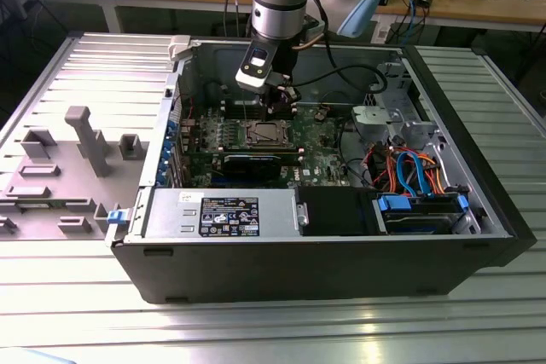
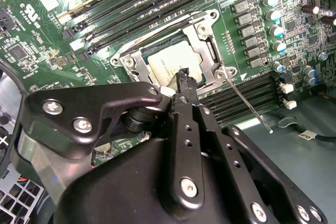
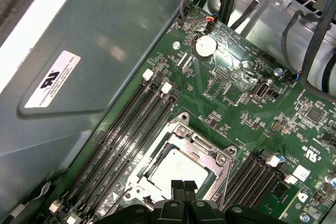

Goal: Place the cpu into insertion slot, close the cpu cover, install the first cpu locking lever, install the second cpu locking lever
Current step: 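Install the first cpu locking lever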

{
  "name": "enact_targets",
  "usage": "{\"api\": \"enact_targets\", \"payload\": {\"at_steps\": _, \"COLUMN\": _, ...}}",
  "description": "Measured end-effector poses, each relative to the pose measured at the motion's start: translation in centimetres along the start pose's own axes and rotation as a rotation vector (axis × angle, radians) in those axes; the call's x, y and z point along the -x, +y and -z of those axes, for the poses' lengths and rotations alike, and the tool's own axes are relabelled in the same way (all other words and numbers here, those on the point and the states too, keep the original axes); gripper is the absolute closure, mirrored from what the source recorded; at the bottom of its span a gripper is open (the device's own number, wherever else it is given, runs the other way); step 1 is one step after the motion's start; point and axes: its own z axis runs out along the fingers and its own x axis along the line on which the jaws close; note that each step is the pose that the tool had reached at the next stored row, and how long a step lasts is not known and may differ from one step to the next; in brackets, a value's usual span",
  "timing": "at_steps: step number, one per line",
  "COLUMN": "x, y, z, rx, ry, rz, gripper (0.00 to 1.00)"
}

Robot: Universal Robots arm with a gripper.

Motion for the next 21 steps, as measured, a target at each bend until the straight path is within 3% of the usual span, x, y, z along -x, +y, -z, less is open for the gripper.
{"api": "enact_targets", "payload": {"at_steps": 21, "x": 0.0, "y": 0.0, "z": 0.0, "rx": -0.0001, "ry": -0.0002, "rz": 0.017, "gripper": 0.89}}
